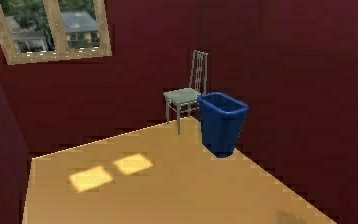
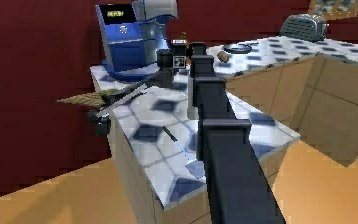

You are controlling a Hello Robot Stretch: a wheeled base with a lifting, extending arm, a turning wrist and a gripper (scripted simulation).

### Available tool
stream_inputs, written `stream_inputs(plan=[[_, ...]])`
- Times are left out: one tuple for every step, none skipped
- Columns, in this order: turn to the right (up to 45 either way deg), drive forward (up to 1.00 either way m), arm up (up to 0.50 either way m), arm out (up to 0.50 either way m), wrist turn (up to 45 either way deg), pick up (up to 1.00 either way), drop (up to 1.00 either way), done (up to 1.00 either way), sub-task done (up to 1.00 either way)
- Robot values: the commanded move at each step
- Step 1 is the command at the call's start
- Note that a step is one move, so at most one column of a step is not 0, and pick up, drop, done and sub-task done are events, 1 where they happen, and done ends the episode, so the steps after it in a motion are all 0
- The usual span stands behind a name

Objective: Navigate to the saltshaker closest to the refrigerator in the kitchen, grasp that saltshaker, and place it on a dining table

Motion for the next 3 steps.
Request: stream_inputs(plan=[[0.0,0.0,0.0,0.0,-42.0,0.0,0.0,0.0,0.0],[0.0,0.0,0.0,-0.4,0.0,0.0,0.0,0.0,0.0],[-45.0,0.0,0.0,0.0,0.0,0.0,0.0,0.0,0.0]])
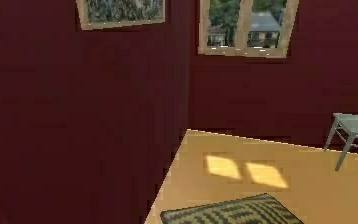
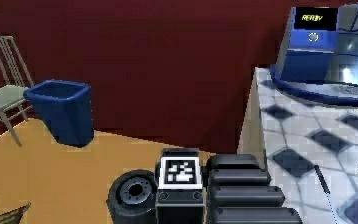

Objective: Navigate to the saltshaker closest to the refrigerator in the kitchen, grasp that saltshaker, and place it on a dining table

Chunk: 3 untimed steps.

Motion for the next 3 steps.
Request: stream_inputs(plan=[[-45.0,0.0,0.0,0.0,0.0,0.0,0.0,0.0,0.0],[-45.0,0.0,0.0,0.0,0.0,0.0,0.0,0.0,0.0],[-30.0,0.0,0.0,0.0,0.0,0.0,0.0,0.0,0.0]])
